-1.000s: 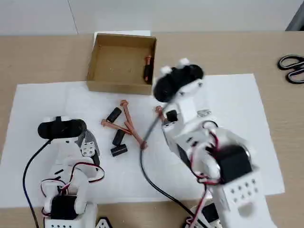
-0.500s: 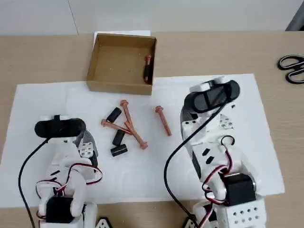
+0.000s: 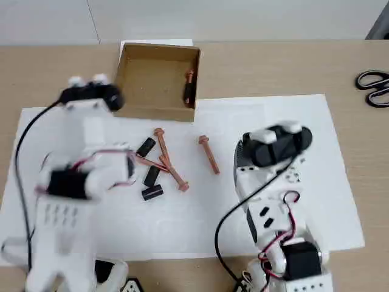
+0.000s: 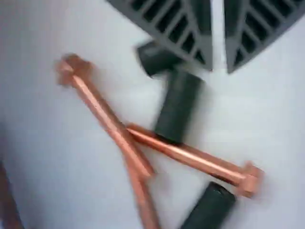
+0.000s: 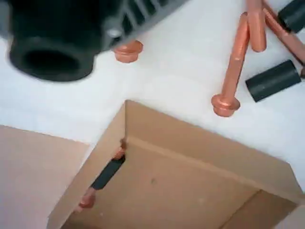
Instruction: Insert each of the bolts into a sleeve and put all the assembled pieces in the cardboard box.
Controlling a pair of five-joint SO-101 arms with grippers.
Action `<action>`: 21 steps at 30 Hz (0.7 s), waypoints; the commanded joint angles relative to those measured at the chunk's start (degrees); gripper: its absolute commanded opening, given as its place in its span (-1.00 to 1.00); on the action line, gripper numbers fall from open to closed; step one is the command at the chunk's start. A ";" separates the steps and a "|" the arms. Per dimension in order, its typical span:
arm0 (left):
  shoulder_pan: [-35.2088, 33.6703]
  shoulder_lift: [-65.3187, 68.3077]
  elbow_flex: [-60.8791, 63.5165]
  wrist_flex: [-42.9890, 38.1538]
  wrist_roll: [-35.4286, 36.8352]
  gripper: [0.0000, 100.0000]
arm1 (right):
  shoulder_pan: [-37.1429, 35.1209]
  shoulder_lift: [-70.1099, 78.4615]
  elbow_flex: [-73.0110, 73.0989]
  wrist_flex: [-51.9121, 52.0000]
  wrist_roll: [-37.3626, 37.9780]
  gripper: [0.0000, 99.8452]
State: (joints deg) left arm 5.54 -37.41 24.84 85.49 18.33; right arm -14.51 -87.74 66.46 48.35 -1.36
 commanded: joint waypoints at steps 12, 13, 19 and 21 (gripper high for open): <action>11.34 31.91 -24.04 1.76 10.02 -0.99 | 3.03 -15.69 8.53 -5.14 -0.70 -0.99; 10.46 33.49 -24.92 1.85 10.02 -0.99 | 3.74 -15.69 8.62 -5.05 -0.70 -0.99; 4.92 42.37 -30.64 1.93 9.93 -0.99 | 4.70 -15.87 11.43 -5.49 -0.70 -0.99; 4.84 44.66 -32.04 1.93 9.76 -0.99 | 4.70 -15.87 11.78 -5.49 -0.70 -0.99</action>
State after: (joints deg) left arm 11.08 5.76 -3.38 86.90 28.35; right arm -10.02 -102.68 78.51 44.57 -1.45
